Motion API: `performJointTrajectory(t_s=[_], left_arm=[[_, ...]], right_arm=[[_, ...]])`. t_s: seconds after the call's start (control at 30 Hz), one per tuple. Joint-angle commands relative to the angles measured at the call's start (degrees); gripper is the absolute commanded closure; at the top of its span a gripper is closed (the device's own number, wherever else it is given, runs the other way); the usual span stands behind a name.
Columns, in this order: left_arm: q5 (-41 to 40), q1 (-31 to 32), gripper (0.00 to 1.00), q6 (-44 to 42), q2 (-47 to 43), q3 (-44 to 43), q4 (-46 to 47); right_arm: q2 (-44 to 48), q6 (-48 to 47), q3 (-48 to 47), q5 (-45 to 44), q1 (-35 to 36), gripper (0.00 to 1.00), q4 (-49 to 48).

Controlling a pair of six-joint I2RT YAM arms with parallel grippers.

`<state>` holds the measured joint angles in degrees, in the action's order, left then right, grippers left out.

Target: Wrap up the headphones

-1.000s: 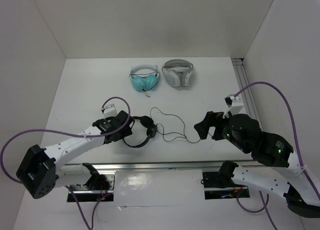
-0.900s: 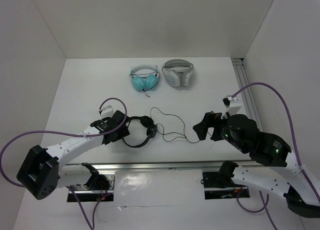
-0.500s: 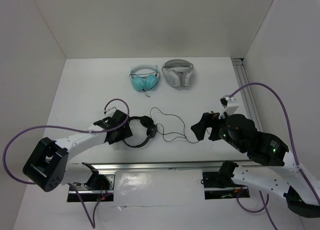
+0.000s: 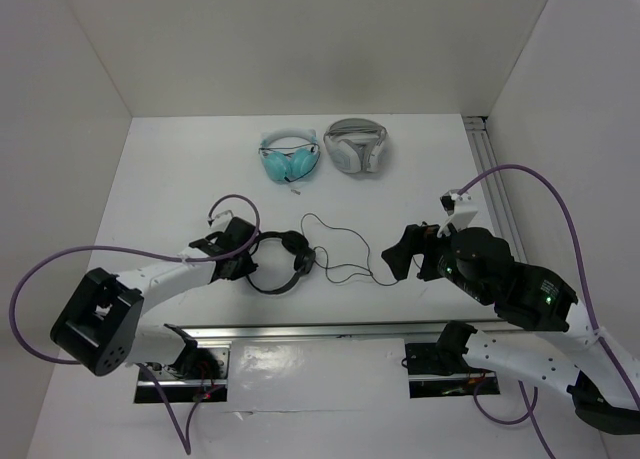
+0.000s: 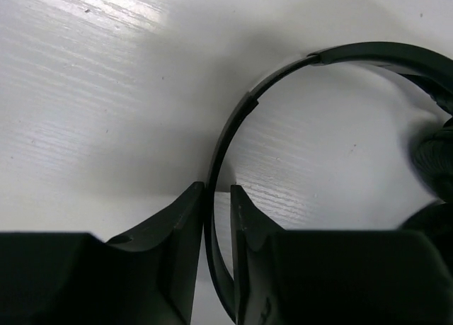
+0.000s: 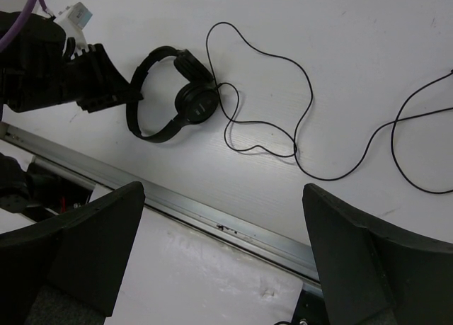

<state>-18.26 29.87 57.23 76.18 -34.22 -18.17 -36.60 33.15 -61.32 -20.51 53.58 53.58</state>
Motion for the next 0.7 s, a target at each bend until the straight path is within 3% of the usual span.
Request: performJointTrajectory(t_s=[0.0,0.07,0.17,0.4,0.67], left_arm=[[2.3,0.3,0.67,1.2,2.9,2.1,-3.8],[2.3,0.3,0.72,1.7,2.9,2.1,-4.7],[2.3,0.3,1.00,1.7,2.3,1.4,-7.3],[-4.4,5.8,1.00,3.1,-8.4,-7.6,-22.0],[-12.2,9.3,1.00,-1.3,-21.5,-25.1,-41.8]], right_arm=[[0.4,-0.8,-0.6,-0.4,-0.2,0.00,-2.5],[0.4,-1.3,-0.6,-0.4,-0.2,0.00,-2.5],[0.4,-1.3,-0.6,-0.4,-0.2,0.00,-3.1],[0.9,-3.3,2.2,2.0,-0.2,0.00,-8.7],[7.2,-11.3,12.9,16.2,-0.2,0.00,-26.8]])
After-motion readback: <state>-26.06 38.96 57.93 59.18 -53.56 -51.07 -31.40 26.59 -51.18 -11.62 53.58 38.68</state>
